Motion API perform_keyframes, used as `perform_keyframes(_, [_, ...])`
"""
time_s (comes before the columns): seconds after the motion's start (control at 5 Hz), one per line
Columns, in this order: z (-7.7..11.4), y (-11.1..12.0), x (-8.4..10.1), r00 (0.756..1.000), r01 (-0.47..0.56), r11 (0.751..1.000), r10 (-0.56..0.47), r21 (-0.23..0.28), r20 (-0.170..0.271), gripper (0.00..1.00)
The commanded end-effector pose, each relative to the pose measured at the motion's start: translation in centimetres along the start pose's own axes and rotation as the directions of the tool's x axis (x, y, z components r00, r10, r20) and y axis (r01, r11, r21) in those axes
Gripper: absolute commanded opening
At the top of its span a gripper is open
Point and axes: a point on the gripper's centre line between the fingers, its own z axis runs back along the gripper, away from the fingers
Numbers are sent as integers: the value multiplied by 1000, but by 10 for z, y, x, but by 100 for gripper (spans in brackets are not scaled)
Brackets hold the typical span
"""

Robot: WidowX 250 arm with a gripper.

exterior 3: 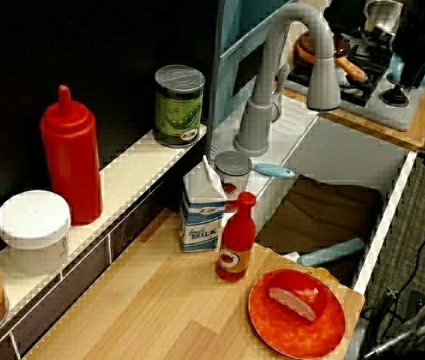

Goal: Lift bowl

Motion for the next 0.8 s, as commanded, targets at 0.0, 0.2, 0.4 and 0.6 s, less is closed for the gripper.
perform_keyframes(0.0, [81,-32,-1,998,52,991,-49,-127,28,0])
perform_keyframes(0.2, [89,-46,-7,998,67,989,-65,-129,18,0])
perform_keyframes(0.4, [99,-61,-7,996,91,987,-91,-136,1,0])
perform_keyframes(0.6, [112,-72,-8,994,108,983,-110,-146,-5,0])
